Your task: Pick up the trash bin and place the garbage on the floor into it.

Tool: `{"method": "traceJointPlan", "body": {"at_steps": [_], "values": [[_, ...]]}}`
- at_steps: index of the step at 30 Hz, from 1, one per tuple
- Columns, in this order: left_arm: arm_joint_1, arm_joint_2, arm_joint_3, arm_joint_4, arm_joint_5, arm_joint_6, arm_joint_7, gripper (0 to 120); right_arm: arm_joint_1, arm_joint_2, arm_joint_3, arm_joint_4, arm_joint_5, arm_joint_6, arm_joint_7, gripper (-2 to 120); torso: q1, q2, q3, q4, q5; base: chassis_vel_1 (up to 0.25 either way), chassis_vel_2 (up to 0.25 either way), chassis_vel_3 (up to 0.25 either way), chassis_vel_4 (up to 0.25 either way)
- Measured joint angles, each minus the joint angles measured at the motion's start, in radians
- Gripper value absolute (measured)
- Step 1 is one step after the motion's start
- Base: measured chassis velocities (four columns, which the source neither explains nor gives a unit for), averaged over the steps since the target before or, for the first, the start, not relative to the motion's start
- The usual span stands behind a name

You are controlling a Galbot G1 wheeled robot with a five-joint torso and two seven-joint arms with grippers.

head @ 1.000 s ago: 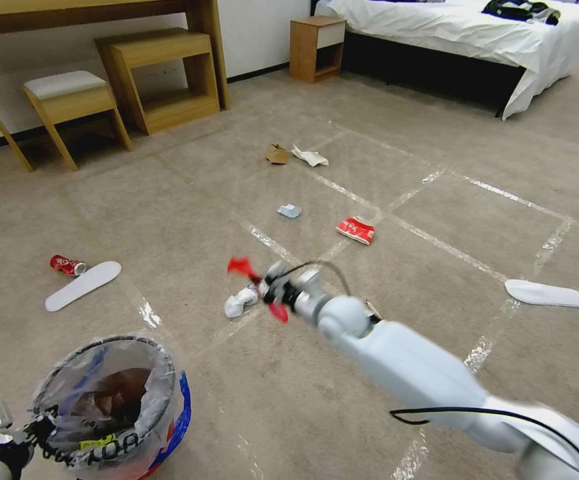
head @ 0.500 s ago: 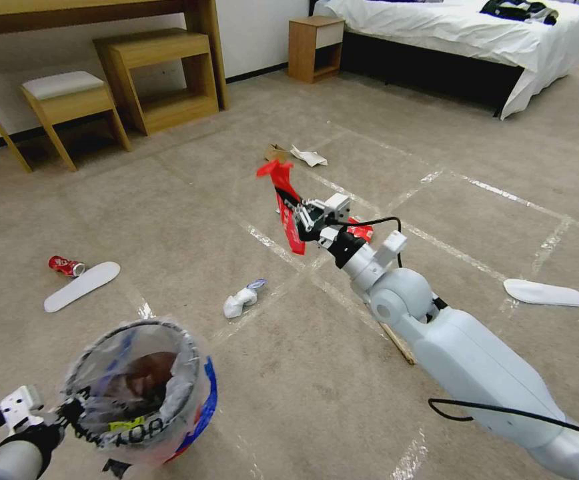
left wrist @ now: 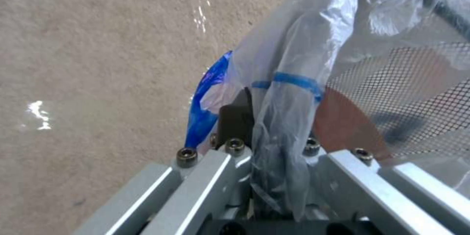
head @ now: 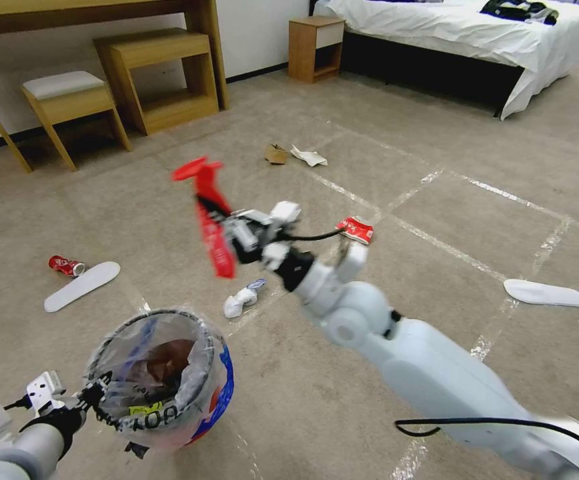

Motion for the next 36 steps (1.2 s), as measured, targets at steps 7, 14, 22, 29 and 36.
{"method": "traceJointPlan", "body": {"at_steps": [7, 14, 22, 29, 36], "values": [[-0.026, -0.013, 0.026, 0.028, 0.016, 0.0, 0.002, 0, 0.015, 0.124, -0.126, -0.076, -0.022, 0.004, -0.003, 0, 0.0, 0.0, 0.0, 0.0001, 0.0, 0.0, 0.0, 0.0, 0.0], [-0.018, -0.018, 0.033, 0.02, 0.019, 0.0, 0.0, 0, 0.028, 0.165, -0.172, -0.125, -0.027, 0.0, -0.001, 0, 0.0, 0.0, 0.0, 0.0, 0.0001, 0.0, 0.0, 0.0, 0.0], [-0.016, -0.034, 0.044, 0.008, 0.029, 0.0, -0.001, 0, 0.028, 0.168, -0.184, -0.144, -0.032, -0.001, -0.001, 0, 0.0, 0.0, 0.0, -0.0001, 0.0002, 0.0, 0.0, 0.0, 0.0], [-0.009, -0.043, 0.048, -0.005, 0.034, 0.001, -0.002, 0, 0.024, 0.169, -0.184, -0.171, -0.045, 0.006, -0.005, 0, 0.0, 0.0, 0.0, -0.0002, 0.0002, 0.0, 0.0, 0.0, 0.0], [0.024, -0.059, 0.047, -0.031, 0.045, 0.003, -0.001, 0, 0.016, 0.175, -0.169, -0.238, -0.09, 0.037, -0.017, 0, 0.0, 0.0, 0.0, -0.0001, 0.0003, 0.0, 0.0, 0.0, 0.0]]}}
